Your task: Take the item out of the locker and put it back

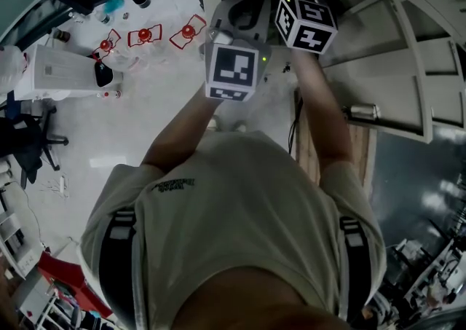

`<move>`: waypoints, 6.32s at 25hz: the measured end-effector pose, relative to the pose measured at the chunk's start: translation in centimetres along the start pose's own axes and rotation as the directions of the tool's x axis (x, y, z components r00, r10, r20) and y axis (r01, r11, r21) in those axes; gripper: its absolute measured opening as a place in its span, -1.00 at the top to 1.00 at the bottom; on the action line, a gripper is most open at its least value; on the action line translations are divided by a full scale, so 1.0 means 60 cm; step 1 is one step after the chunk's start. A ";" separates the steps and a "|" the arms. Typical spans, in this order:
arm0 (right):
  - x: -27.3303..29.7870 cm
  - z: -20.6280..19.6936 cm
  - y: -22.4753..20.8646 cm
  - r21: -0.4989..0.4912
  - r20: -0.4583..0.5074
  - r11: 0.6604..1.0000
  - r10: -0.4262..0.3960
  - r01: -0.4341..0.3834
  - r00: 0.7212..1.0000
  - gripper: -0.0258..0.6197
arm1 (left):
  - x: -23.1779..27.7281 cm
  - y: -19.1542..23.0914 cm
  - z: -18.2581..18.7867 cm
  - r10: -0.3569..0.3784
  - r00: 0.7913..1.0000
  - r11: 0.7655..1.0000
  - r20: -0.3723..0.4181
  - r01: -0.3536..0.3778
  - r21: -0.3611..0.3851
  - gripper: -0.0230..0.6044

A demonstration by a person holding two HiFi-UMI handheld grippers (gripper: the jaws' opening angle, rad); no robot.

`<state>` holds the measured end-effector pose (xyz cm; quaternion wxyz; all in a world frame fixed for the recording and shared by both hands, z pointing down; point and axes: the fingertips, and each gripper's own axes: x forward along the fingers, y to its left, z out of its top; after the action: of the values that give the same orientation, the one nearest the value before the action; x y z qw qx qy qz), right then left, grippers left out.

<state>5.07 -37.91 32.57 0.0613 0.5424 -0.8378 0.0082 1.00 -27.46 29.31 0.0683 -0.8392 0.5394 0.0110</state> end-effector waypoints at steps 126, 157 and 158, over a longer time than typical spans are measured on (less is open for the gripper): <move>-0.226 0.054 0.052 -0.007 0.104 0.994 0.111 -0.111 0.988 -0.20 | -0.066 -0.031 0.112 -0.050 0.993 0.998 0.110 0.046 0.044 0.88; -0.031 0.011 0.006 0.017 -0.050 0.999 0.052 -0.052 0.997 -0.20 | -0.006 -0.014 0.065 -0.034 0.998 0.998 0.053 0.032 0.046 0.88; -0.027 0.005 0.005 0.019 -0.057 0.999 0.049 -0.048 0.997 -0.20 | -0.005 -0.014 0.060 -0.034 0.998 0.998 0.045 0.032 0.047 0.88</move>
<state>5.44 -36.34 32.09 0.0802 0.5219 -0.8486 0.0325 1.81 -26.40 25.87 0.1001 -0.8458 0.5238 0.0166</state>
